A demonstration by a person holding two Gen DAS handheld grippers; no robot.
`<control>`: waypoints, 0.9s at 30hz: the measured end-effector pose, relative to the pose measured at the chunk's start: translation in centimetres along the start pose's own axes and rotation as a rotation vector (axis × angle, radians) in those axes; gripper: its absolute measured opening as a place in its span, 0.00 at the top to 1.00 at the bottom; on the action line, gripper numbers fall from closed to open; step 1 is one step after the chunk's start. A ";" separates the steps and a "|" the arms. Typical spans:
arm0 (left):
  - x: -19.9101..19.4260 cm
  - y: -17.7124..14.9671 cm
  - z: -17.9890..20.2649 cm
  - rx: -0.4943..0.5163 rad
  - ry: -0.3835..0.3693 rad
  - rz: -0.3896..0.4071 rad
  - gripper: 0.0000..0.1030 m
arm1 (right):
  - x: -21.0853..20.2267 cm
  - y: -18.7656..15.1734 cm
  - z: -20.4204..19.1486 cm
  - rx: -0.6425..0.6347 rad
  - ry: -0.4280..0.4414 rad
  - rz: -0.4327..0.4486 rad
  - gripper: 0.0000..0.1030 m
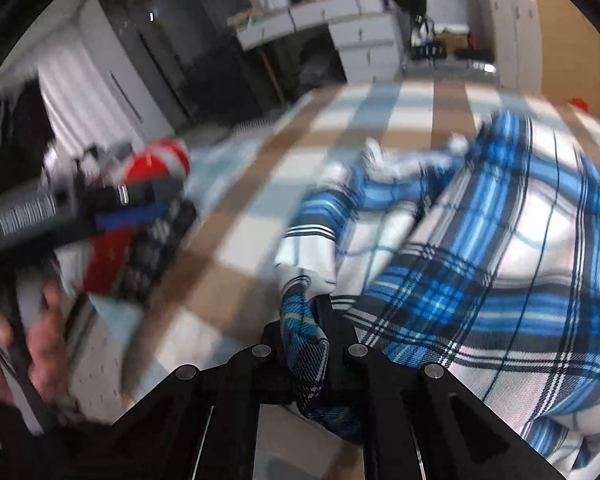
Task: Fold large clothes
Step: 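Release the folded end with the right gripper and withdraw it, then grasp the folded shirt bundle with the left gripper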
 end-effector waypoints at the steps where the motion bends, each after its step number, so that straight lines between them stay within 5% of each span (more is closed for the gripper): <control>1: 0.1 -0.1 0.4 0.012 -0.008 -0.007 0.51 | 0.4 -0.5 0.0 -0.010 -0.017 -0.019 0.91; 4: 0.2 -0.2 1.7 0.053 -0.014 -0.011 0.51 | 0.4 -1.7 -0.9 -0.070 -0.037 -0.036 0.73; 6: 0.5 -0.2 2.5 0.080 -0.019 -0.020 0.51 | 0.3 -2.7 -2.2 -0.126 0.010 -0.062 0.00; 11: 0.1 0.6 5.4 0.121 -0.091 -0.039 0.51 | -0.8 -6.2 -4.7 -0.268 -0.056 -0.038 0.00; 15: -0.2 1.7 8.7 0.171 -0.187 -0.074 0.50 | -3.7 -7.7 -3.2 -0.177 0.066 0.007 0.00; 16: 0.6 2.1 9.7 0.186 -0.211 -0.123 0.40 | -4.6 -7.8 -2.3 -0.139 0.095 0.023 0.00; 23: 9.0 4.7 13.3 0.195 -0.113 -0.365 0.39 | -8.0 -7.8 4.1 0.131 0.254 0.096 0.00; 27: 12.1 5.4 14.7 0.185 -0.123 -0.441 0.39 | -8.9 -7.6 5.9 0.216 0.351 0.102 0.00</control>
Point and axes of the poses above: each gripper's, at about its wrist camera, not at the fingertips, and x roughly the way its jaws point, z to its right, y to its top, the point moved 6 cm from there along x, roughly the way its jaws point, and after that the axes turned 13 degrees about -z, right-handed, at the moved point
